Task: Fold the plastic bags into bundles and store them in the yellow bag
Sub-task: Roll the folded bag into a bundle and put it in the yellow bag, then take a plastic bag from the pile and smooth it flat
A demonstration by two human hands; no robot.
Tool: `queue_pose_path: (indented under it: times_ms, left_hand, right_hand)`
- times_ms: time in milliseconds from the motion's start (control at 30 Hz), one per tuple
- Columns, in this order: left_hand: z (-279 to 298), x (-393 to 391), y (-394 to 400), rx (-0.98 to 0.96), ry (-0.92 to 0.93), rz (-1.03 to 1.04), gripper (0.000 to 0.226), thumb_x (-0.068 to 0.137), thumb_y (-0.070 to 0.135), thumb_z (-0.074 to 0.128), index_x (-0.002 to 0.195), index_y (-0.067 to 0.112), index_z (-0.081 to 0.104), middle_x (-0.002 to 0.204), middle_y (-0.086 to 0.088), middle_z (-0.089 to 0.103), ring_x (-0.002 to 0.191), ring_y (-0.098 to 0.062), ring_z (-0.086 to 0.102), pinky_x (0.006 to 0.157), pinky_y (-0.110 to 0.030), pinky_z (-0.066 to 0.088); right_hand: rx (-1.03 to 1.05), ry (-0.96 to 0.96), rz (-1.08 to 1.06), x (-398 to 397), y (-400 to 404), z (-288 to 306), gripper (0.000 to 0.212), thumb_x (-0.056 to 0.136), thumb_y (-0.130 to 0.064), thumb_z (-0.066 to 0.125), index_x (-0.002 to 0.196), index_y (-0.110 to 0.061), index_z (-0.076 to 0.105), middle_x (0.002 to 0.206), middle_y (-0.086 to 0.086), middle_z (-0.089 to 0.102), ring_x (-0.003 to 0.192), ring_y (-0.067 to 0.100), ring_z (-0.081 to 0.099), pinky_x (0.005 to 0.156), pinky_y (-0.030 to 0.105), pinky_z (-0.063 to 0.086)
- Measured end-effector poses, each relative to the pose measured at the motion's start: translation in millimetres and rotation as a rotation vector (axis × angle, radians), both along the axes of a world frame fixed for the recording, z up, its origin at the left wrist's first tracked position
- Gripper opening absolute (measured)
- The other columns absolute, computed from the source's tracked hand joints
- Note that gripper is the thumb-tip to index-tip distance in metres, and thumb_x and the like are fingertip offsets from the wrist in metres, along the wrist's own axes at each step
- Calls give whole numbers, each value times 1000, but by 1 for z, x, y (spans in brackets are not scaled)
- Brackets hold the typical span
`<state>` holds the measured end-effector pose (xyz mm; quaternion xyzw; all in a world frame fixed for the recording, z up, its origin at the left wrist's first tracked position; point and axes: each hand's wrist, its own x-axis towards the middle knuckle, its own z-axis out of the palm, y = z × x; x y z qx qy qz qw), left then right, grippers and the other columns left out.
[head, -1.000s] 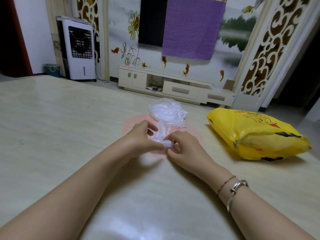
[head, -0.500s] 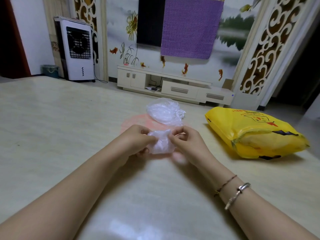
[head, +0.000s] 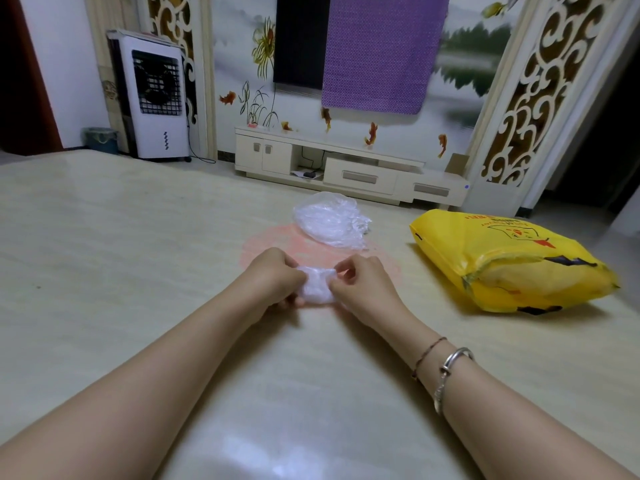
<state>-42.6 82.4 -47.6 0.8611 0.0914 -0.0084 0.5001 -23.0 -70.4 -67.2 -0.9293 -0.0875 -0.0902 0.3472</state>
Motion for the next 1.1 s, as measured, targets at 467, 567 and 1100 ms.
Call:
queue_pose_path:
  times_ms: [467, 567, 1100]
  left_hand:
    - [39, -34, -48, -435, 12, -147, 28, 88, 16, 68, 113, 12, 57, 95, -4, 67, 67, -12, 68, 52, -21, 52]
    - [44, -37, -84, -451, -19, -197, 18, 89, 12, 68, 104, 11, 58, 84, -4, 64, 65, -11, 65, 60, -24, 58]
    - [-2, 15, -191, 18, -518, -187, 23, 81, 14, 64, 67, 23, 49, 66, 8, 54, 63, -5, 50, 59, -17, 37]
  right_hand:
    - [576, 180, 155, -45, -69, 61, 29, 88, 10, 46, 89, -17, 35, 70, 6, 50, 52, 12, 56, 51, 25, 32]
    - [511, 99, 130, -62, -113, 65, 30, 86, 14, 42, 77, -15, 44, 75, 9, 48, 48, 8, 50, 50, 21, 34]
    - [347, 49, -98, 1, -188, 35, 25, 90, 6, 48, 97, -15, 59, 96, -1, 60, 94, 17, 57, 73, 23, 46]
